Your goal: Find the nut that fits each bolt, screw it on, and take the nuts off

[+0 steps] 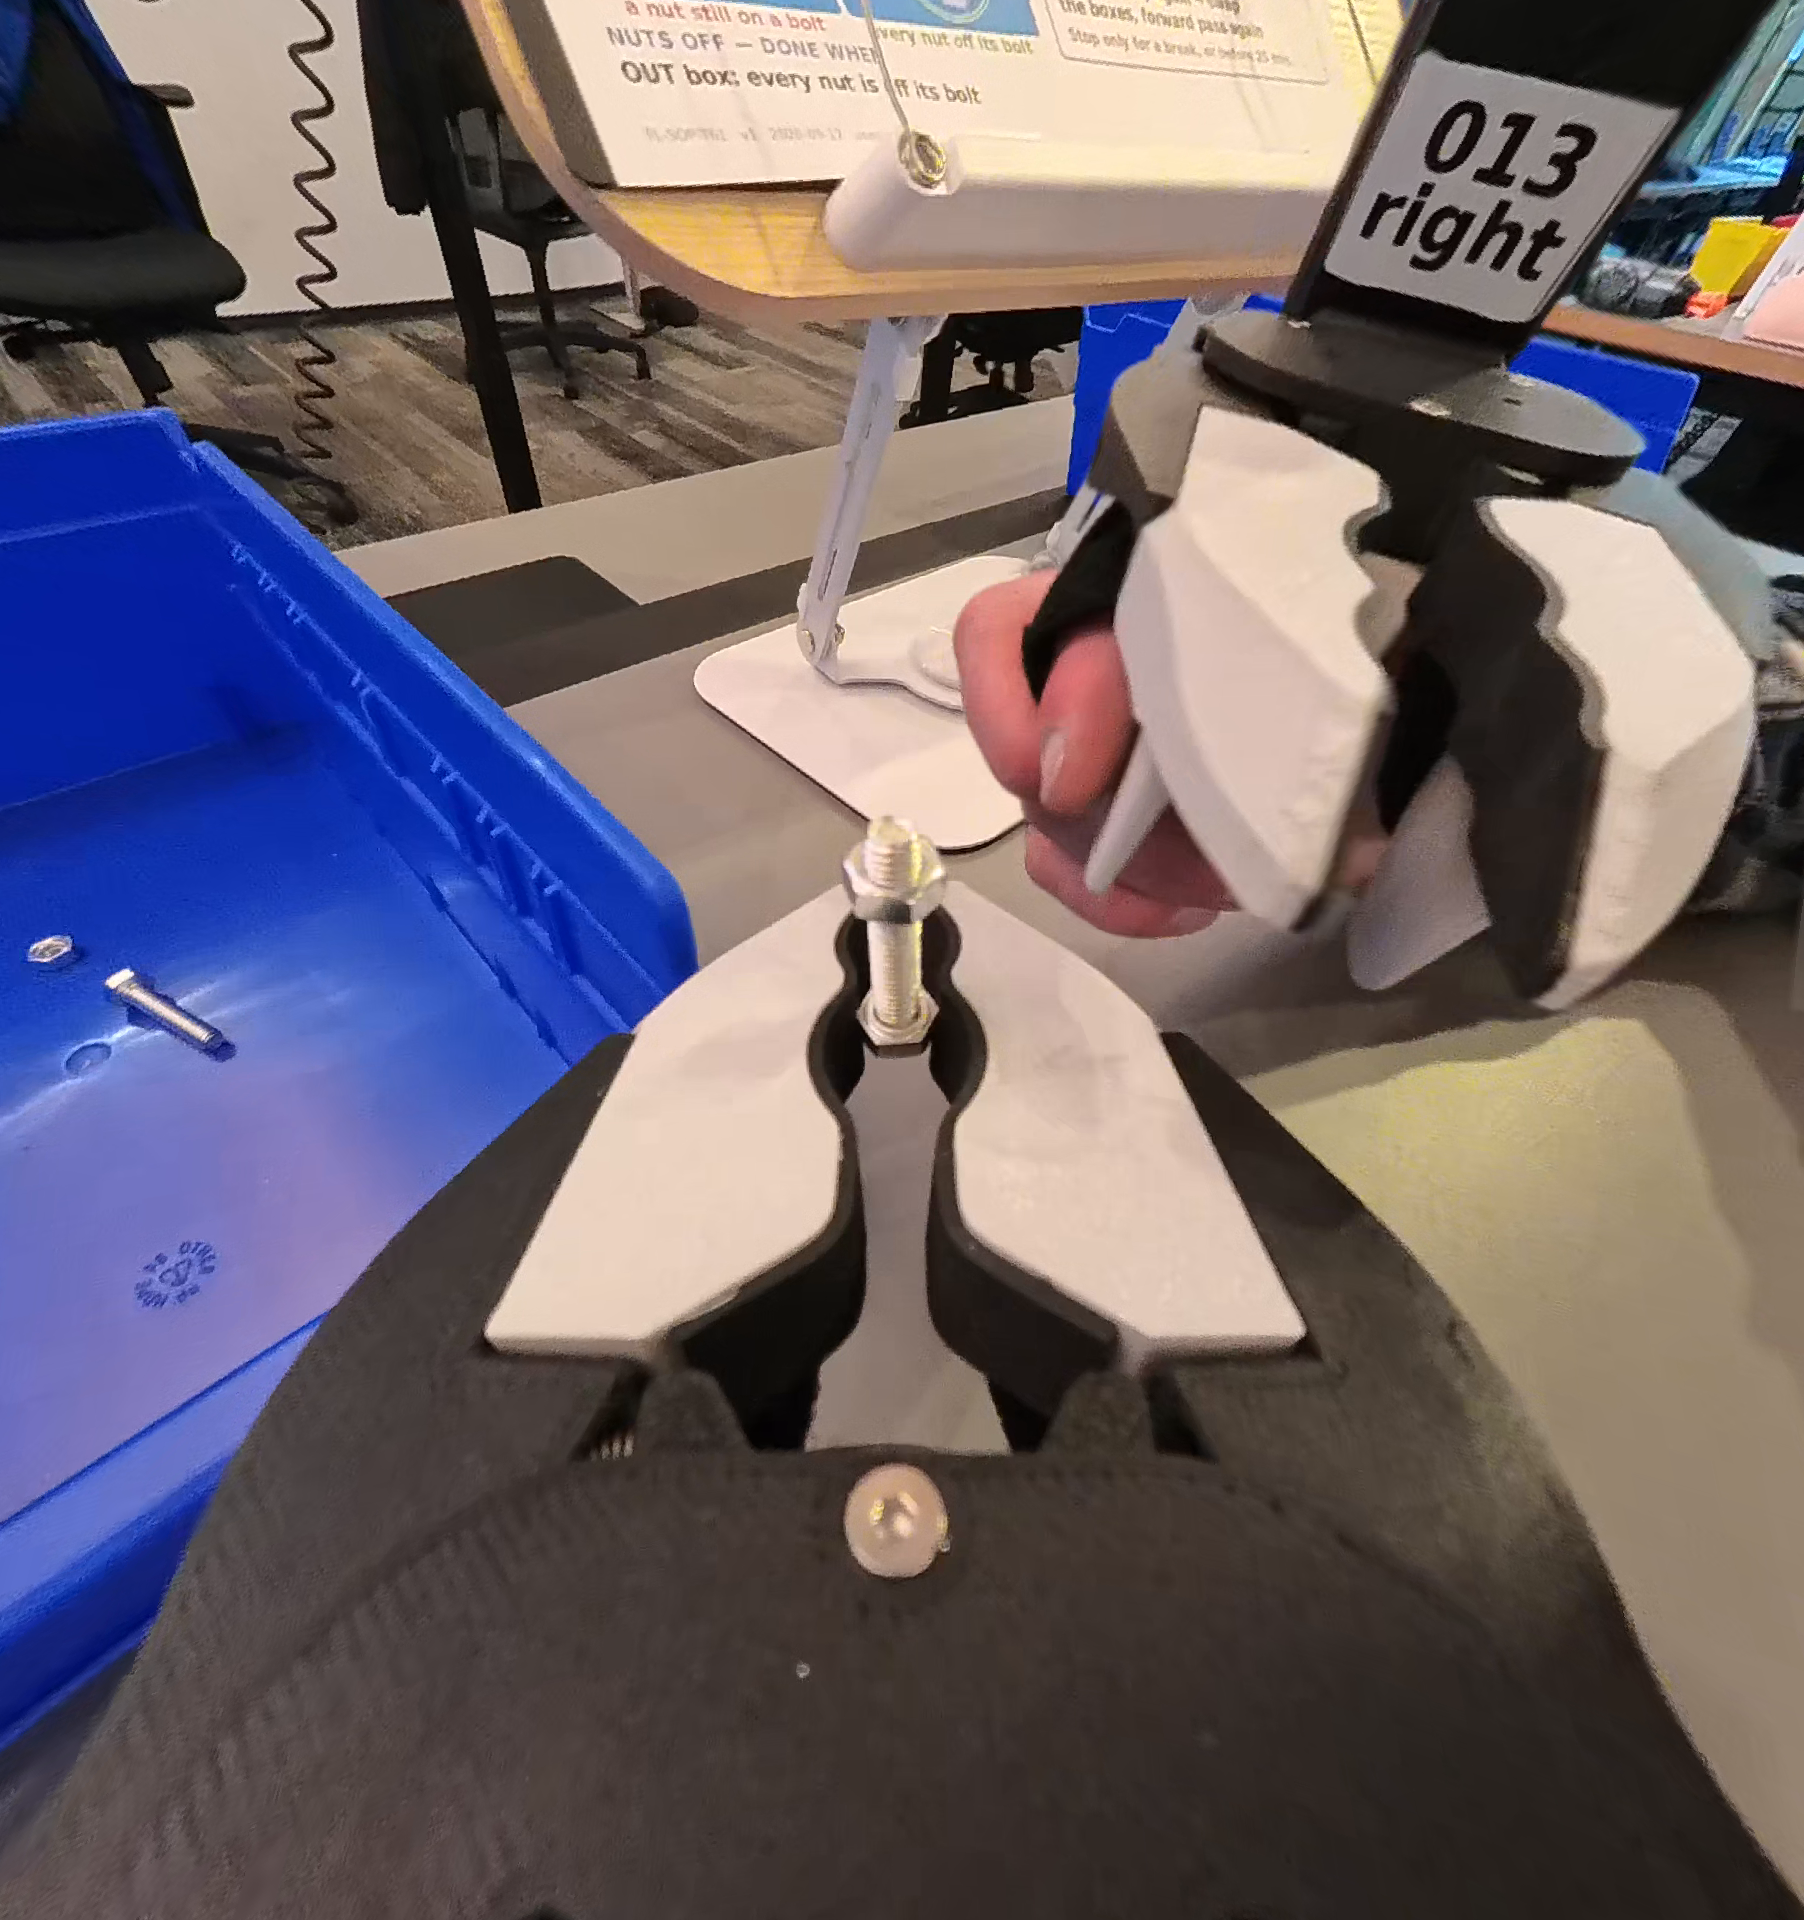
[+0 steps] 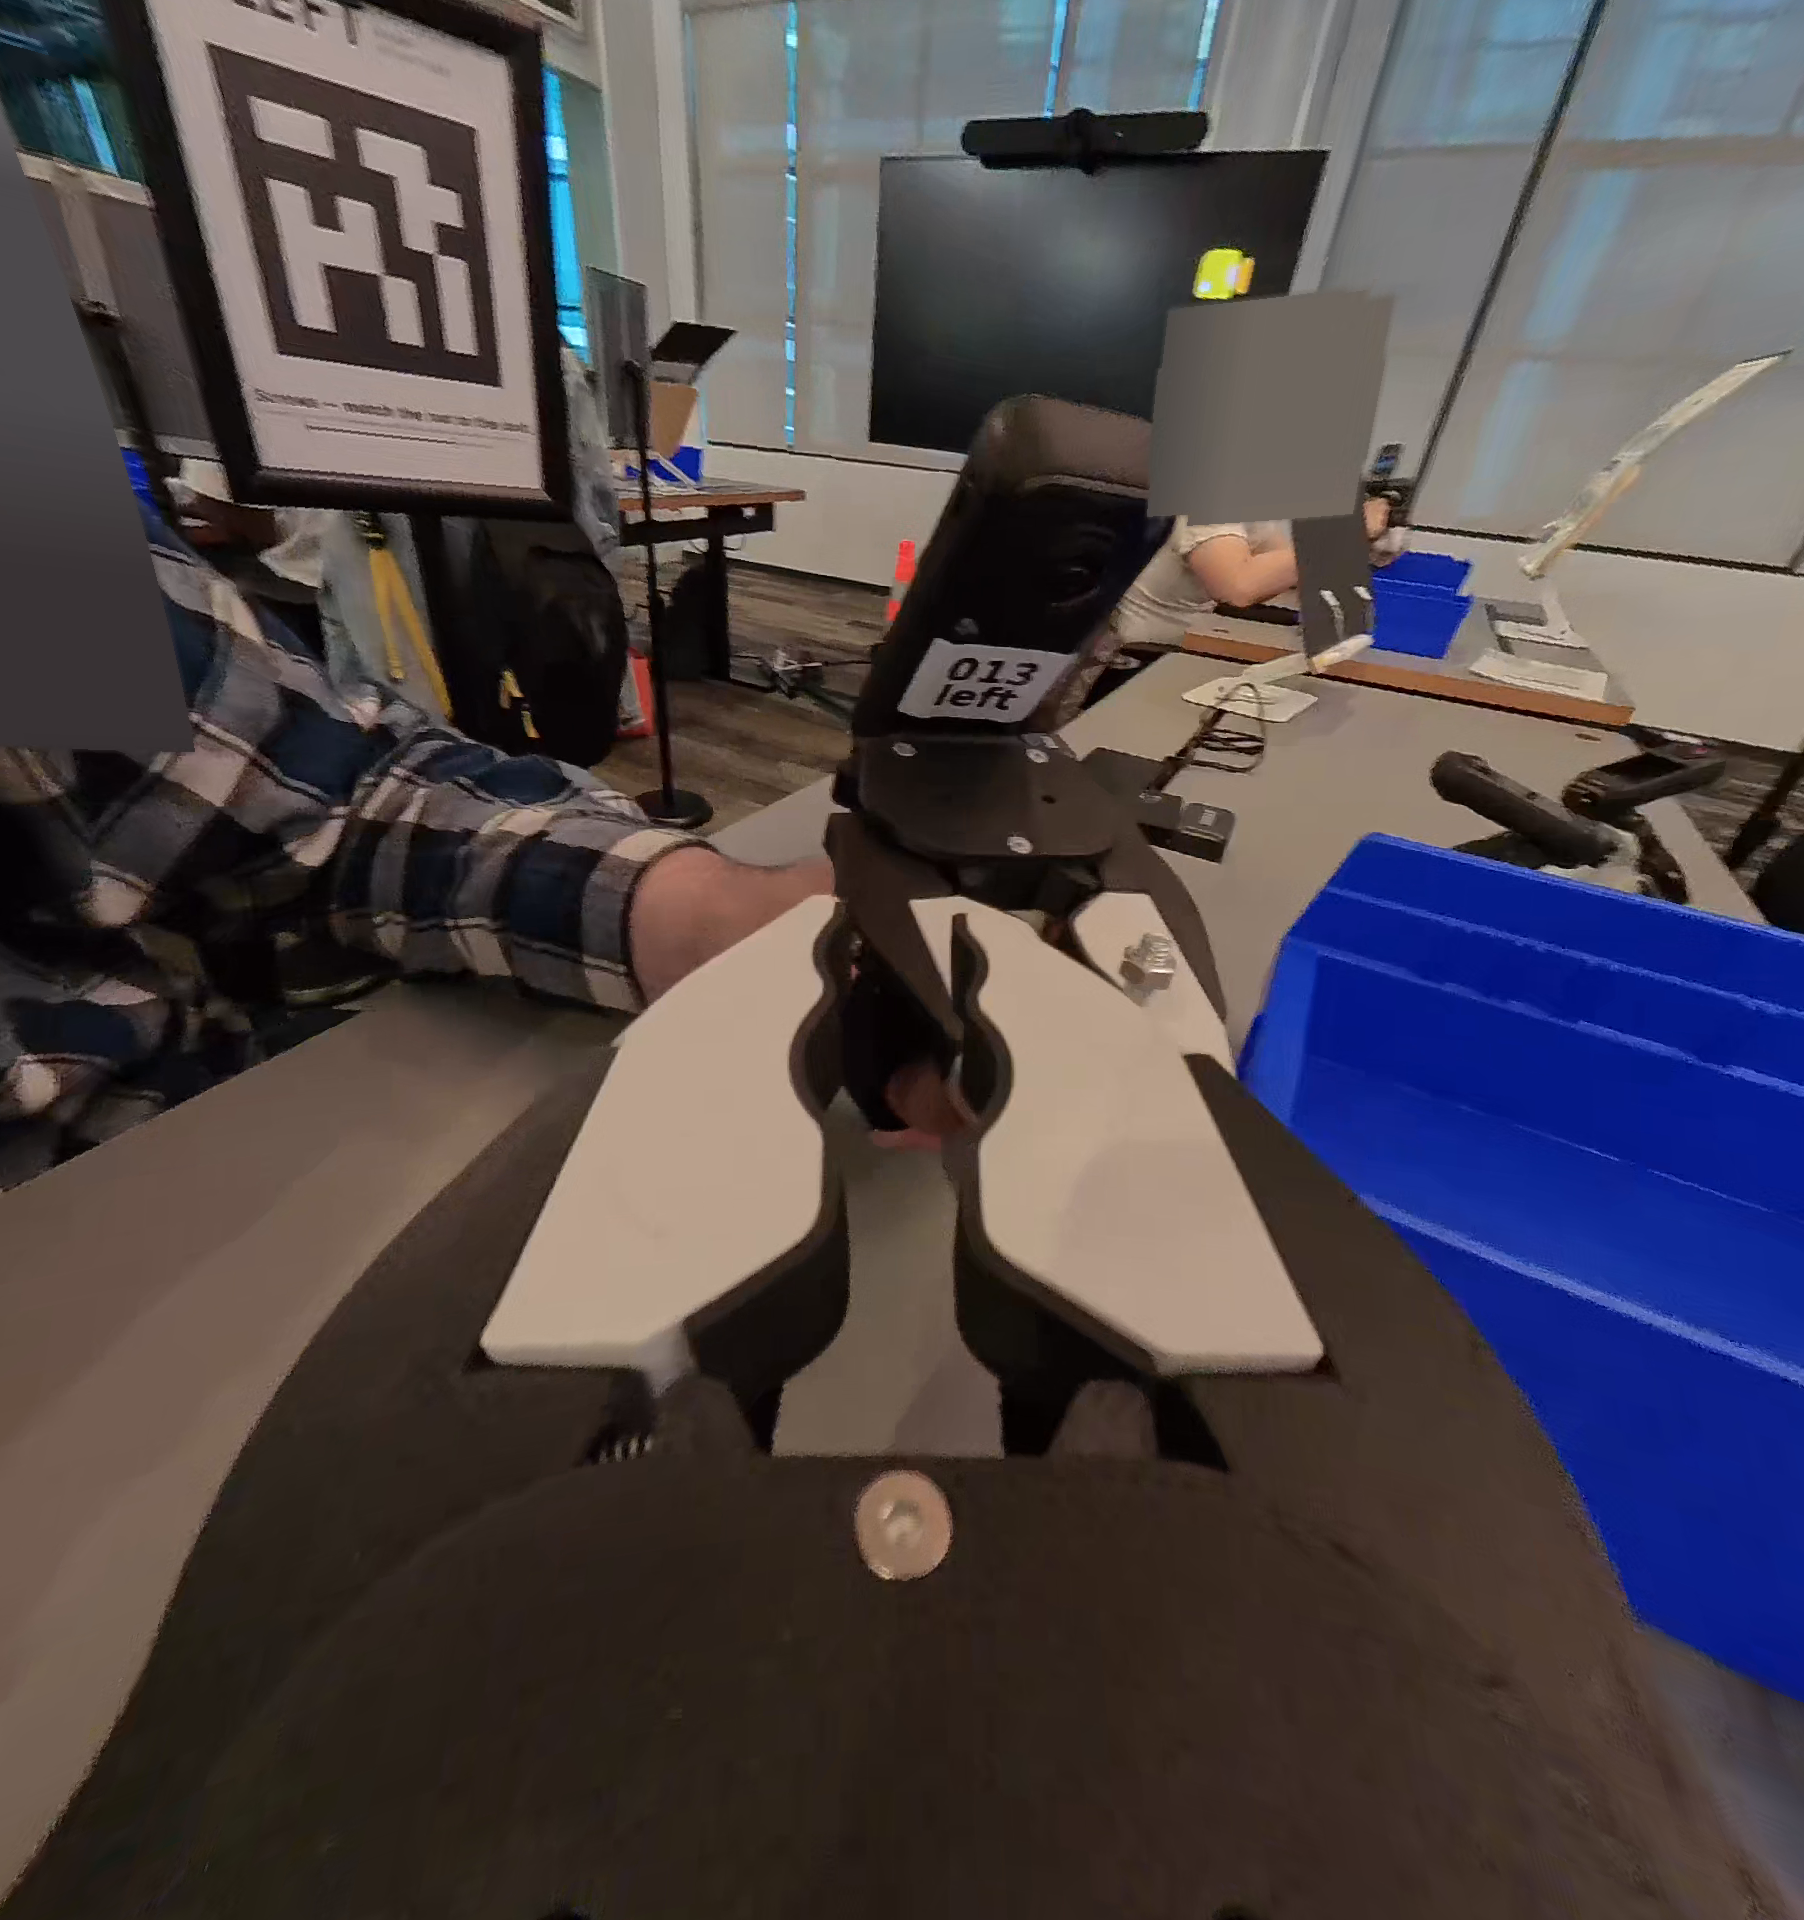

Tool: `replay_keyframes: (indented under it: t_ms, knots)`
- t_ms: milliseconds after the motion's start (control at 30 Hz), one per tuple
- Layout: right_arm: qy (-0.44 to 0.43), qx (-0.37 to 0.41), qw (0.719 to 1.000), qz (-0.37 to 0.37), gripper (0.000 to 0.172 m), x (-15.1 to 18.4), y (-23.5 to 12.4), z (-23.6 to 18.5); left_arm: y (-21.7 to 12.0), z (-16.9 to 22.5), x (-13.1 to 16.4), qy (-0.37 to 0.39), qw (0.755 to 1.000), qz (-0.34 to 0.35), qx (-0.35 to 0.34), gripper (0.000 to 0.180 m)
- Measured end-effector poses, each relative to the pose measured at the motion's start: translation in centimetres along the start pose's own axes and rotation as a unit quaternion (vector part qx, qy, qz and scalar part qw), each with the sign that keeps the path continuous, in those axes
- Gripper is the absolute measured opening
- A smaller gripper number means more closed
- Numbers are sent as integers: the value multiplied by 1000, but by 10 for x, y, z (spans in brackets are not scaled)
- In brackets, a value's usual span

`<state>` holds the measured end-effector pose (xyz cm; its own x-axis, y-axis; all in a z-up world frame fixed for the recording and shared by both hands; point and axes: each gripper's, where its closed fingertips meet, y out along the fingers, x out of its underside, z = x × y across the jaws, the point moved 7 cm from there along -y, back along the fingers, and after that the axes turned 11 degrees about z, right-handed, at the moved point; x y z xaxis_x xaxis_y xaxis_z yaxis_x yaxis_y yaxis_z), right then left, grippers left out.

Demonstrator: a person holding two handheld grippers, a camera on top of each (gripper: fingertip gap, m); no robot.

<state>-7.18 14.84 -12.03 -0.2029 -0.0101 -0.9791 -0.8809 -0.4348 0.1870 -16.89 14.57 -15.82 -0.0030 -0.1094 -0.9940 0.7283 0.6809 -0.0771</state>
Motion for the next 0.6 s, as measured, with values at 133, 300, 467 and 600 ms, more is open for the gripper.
replay_keyframes:
  t_ms: [133, 300, 467, 600]
  knots:
    - [-11, 62, 998, -1, 29, 0, -3, 10, 2, 3, 0, 7, 1000, -1, 7, 8]
    - [-12, 130, 991, -20, 34, 7, -8, 22, 3, 7, -1, 13, 1000, 0, 14, 8]
    - [-10, 146, 988, -40, 22, 13, -6, 25, 7, 12, 1, 27, 999, -10, 21, 8]
    - [-14, 139, 989, -54, 17, 16, -4, 23, 8, 13, 2, 30, 999, -14, 23, 8]
